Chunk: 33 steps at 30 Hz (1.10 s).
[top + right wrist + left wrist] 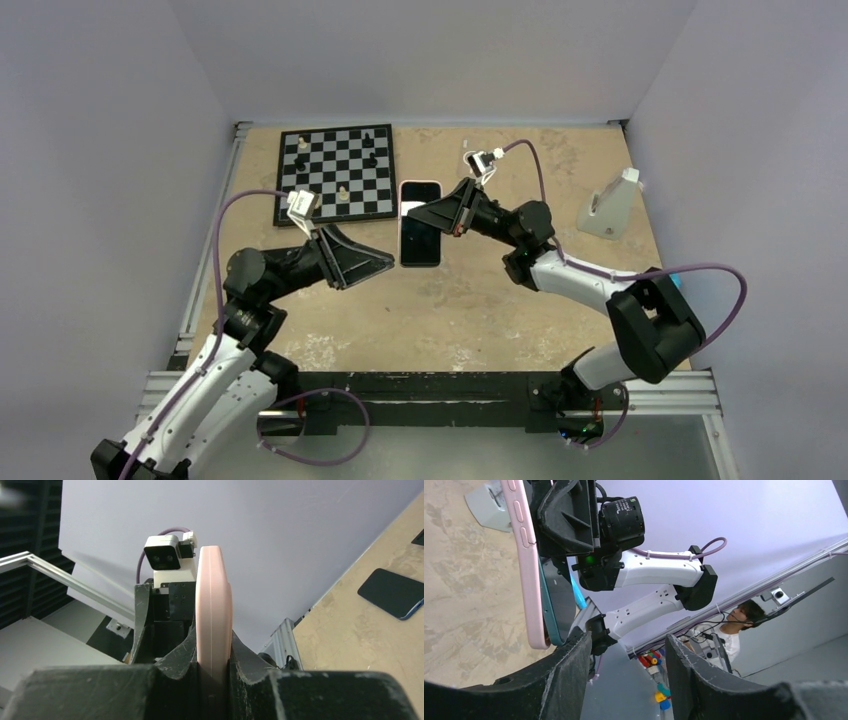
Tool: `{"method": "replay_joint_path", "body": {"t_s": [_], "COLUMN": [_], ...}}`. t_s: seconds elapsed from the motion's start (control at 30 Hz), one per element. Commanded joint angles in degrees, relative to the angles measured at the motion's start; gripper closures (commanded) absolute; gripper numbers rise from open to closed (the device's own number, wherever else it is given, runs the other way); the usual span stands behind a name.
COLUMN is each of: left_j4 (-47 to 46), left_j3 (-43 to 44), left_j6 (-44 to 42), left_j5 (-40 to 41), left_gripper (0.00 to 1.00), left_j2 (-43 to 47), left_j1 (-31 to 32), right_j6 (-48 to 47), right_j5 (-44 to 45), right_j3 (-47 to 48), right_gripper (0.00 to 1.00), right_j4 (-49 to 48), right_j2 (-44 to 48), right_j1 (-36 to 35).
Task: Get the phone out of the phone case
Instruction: Remove the phone case from the phone.
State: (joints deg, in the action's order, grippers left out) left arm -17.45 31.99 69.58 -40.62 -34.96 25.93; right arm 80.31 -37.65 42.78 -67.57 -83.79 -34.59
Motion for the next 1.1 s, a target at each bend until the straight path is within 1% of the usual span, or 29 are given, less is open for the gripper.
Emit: {"method": "replay_joint_path", "body": {"t_s": [0.0, 0.33, 0.5, 0.77, 0.87, 1.07], "left_j4": [-7.9, -6.8, -4.9, -6.6, -4.9, -1.5], "left_j3": [-0.5, -2.3, -2.0, -1.9, -0.6, -1.1], "left_j6": [4.8, 3.3, 0.6, 0.4, -0.9, -2.7], "left_j5": [0.2, 0.8, 1.5, 2.4, 2.0, 0.6], "left_gripper": [0.42, 0.42, 0.42, 0.43, 0.43, 0.36], "left_j2": [-3.2, -5.0, -6.1, -9.0, -9.6, -8.0], "left_j1": [1.7, 3.8, 3.8, 3.8, 3.9, 3.8], "right_j6": [-1.3, -0.6, 0.0, 1.3, 1.7, 2.0], "right_j5": [4.2, 5.4, 5.3, 5.1, 5.0, 5.2], "right_j3": [0.6, 0.5, 0.6, 0.0, -0.3, -0.9], "right_gripper": [1.00, 1.00, 1.00, 1.00, 1.00, 1.00], "right_j4": [0.6, 0.3, -0.5, -2.0, -2.9, -3.6], "right_j2": [2.9, 3.6, 3.5, 3.8, 3.7, 3.7], "right_j1": [-0.1, -0.1, -0.3, -0.4, -0.4, -0.4]}}
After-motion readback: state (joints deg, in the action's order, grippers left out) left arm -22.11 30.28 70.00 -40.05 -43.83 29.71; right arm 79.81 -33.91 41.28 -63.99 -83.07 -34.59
